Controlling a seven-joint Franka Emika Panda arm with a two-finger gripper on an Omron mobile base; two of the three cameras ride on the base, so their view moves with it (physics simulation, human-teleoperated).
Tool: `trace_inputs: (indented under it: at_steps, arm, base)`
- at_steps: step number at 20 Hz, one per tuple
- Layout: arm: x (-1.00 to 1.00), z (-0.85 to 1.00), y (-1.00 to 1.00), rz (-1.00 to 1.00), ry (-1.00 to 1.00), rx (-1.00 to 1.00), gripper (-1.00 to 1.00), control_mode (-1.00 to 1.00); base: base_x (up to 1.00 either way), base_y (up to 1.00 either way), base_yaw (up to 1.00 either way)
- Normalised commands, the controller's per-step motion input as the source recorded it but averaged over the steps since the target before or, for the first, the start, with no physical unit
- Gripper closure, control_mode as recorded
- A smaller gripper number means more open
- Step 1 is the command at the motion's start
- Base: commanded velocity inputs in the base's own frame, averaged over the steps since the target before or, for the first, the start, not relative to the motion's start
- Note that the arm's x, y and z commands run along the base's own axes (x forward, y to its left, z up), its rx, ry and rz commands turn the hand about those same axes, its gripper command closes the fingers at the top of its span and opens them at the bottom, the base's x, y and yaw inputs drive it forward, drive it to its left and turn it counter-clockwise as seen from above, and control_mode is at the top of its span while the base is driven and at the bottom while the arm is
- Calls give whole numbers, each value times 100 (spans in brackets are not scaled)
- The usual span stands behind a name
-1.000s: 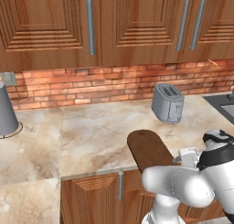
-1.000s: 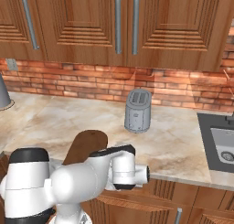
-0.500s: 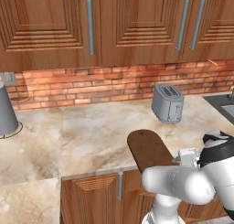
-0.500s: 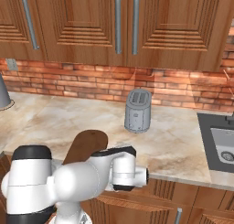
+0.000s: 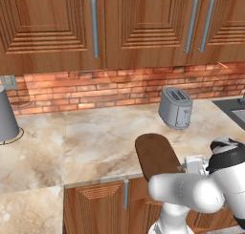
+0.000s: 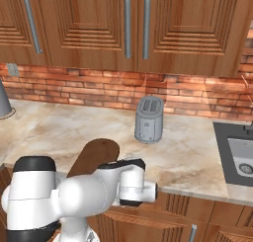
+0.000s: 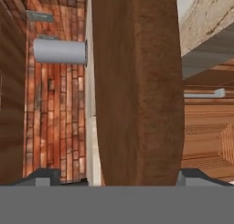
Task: Move the cutting board and knife to the sink. Then move spray from the cabinet to the counter.
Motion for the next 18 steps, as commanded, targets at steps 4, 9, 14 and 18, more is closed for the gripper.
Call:
trace_inputs:
  at_steps: [4, 9, 14, 18]
  arm:
    - [0, 0, 19, -3, 0, 2, -100, -100]
    - [0, 0, -2, -2, -1, 7, -100, -100]
    - [0, 1, -20, -7, -1, 9, -100, -100]
    - [0, 0, -14, -8, 0, 6, -100, -100]
  base:
    - [0, 0, 0]
    - [0, 0, 0]
    - [0, 0, 0]
    - [0, 0, 0]
